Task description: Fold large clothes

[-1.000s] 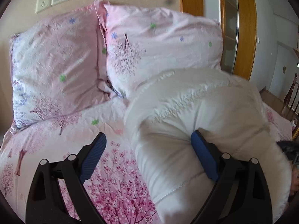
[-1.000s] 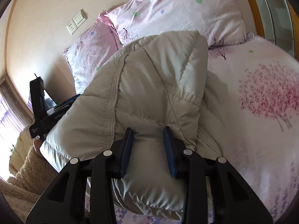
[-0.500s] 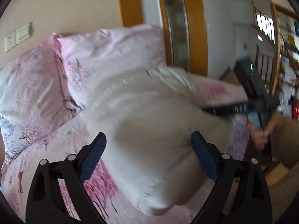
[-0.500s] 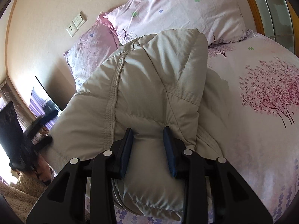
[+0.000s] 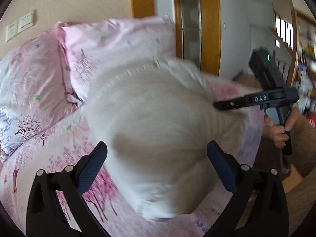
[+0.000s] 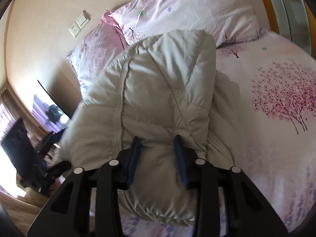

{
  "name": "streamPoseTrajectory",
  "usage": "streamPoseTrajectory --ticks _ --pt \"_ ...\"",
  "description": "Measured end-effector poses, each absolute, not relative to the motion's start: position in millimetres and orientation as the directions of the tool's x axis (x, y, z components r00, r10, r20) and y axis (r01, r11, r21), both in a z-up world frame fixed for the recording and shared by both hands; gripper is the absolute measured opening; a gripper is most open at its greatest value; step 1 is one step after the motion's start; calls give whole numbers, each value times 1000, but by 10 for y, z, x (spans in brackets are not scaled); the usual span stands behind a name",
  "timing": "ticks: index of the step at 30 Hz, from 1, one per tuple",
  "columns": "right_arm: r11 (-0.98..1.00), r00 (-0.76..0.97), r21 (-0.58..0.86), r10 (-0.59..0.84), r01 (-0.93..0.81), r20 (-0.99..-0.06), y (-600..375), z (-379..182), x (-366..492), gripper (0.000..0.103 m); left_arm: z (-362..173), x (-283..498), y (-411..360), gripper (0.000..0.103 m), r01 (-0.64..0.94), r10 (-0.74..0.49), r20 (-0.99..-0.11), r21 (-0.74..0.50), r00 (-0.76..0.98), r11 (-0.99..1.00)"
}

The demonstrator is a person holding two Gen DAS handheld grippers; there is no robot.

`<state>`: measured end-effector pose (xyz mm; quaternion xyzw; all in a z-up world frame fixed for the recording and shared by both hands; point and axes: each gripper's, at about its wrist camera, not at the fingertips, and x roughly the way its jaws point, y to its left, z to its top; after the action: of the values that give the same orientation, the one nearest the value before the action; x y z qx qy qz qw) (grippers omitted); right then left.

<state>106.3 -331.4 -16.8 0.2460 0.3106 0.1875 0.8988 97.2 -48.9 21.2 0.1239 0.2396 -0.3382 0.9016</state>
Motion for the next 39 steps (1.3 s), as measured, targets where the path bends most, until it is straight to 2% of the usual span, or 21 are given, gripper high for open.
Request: streamPoseTrajectory --ticks 1,2,5,8,10,11,12,16,21,25,28,31,32,36,39 --pt "802 754 570 484 -179 -444 -3394 -95 1079 57 332 1059 -351 101 658 -574 -484 4 660 753" --pt "789 774 591 476 -166 -418 -3531 13 1137 68 414 1160 -236 101 645 -592 -466 -56 658 762" --pt "709 767 693 514 -128 -385 -3842 121 1460 69 530 1591 29 101 576 -610 -453 -230 650 784" --pt "662 727 744 555 -92 -404 -3935 108 1867 68 472 2063 139 101 496 -609 -487 -354 626 793" --pt "669 708 740 559 -76 -432 -3903 58 2044 52 375 2319 146 101 447 -603 -521 -405 604 798" --pt "682 703 728 549 -65 -451 -3878 26 2097 26 321 2449 141 101 425 -605 -536 -432 588 796" --pt "701 701 711 529 -45 -477 -3867 -18 2145 19 295 2516 129 101 417 -609 -541 -445 581 793" --pt "784 666 619 436 49 -605 -3856 -226 2256 13 273 2656 -33 101 408 -554 -573 -375 604 833" --pt "778 603 620 449 97 -659 -3925 -446 2386 13 275 2732 -189 101 412 -512 -597 -309 618 858" --pt "811 574 576 425 103 -700 -3860 -500 2490 13 229 2791 -370 101 420 -450 -632 -209 631 883" --pt "828 600 553 399 89 -693 -3865 -411 2427 14 195 2806 -443 101 408 -422 -650 -184 632 894" --pt "860 646 503 334 91 -687 -3880 -210 2267 25 190 2802 -432 101 407 -415 -656 -176 631 896" --pt "860 677 507 338 61 -654 -3884 -107 2136 27 186 2794 -427 101 407 -413 -656 -173 632 897" --pt "860 719 508 387 -55 -577 -3694 120 1775 27 170 2775 -409 101 407 -408 -654 -165 637 898" --pt "860 694 498 425 -111 -581 -3513 105 1629 27 169 2749 -408 101 405 -401 -652 -155 644 901"
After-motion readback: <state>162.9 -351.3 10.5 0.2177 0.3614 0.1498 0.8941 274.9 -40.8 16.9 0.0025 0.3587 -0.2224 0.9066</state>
